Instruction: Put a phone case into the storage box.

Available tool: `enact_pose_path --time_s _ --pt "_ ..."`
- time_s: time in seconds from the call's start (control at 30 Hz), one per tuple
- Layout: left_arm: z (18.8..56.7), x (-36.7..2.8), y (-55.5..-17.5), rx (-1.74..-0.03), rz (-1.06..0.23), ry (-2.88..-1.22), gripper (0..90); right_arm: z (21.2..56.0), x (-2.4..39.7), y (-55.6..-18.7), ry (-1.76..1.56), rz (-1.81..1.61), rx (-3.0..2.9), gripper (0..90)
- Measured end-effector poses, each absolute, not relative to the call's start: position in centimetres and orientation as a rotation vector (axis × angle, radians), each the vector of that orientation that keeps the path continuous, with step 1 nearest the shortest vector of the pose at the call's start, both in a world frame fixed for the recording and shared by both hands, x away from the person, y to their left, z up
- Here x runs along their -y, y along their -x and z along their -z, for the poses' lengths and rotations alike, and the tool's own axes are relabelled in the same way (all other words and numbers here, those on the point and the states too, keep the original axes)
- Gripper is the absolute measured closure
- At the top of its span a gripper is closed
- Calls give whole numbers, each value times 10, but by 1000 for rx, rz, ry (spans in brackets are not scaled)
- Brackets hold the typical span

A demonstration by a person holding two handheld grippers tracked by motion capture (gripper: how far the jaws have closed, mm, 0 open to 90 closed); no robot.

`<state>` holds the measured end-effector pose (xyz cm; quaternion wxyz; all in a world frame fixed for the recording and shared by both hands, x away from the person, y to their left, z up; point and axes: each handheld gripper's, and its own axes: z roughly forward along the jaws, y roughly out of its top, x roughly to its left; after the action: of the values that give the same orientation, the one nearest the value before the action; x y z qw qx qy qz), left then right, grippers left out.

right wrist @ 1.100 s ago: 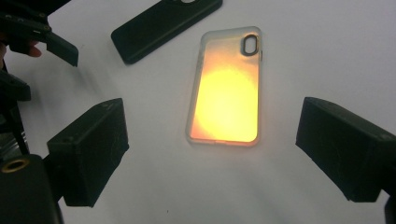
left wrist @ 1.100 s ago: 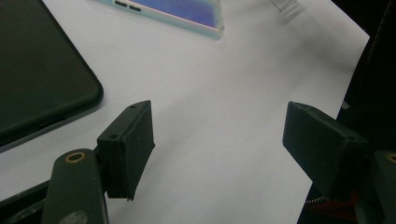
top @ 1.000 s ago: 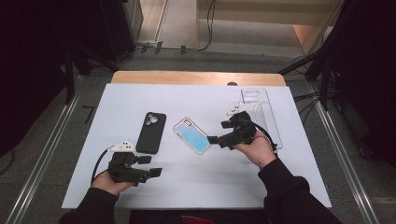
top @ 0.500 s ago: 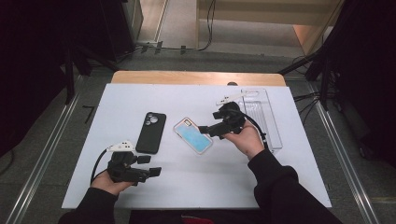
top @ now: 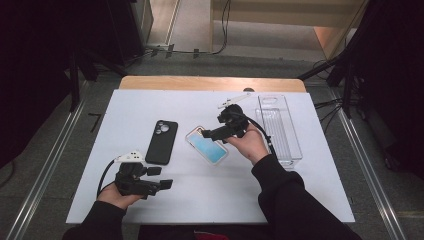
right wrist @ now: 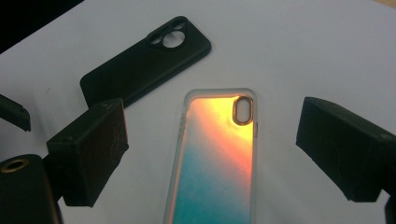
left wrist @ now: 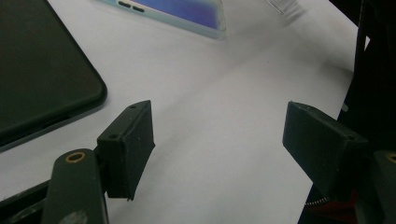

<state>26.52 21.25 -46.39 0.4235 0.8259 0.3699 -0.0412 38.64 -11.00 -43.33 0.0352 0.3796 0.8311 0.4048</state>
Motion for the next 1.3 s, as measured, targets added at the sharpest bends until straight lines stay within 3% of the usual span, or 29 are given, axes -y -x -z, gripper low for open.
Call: enact_pose_path --time_s 0.03,1.3 --pt "464 -212 -265 -926 103 -2067 248 436 108 -389 -1167 -1266 -2560 0" --pt "463 -213 -265 -933 96 -2070 249 492 82 -387 -1240 -1109 -2568 0"
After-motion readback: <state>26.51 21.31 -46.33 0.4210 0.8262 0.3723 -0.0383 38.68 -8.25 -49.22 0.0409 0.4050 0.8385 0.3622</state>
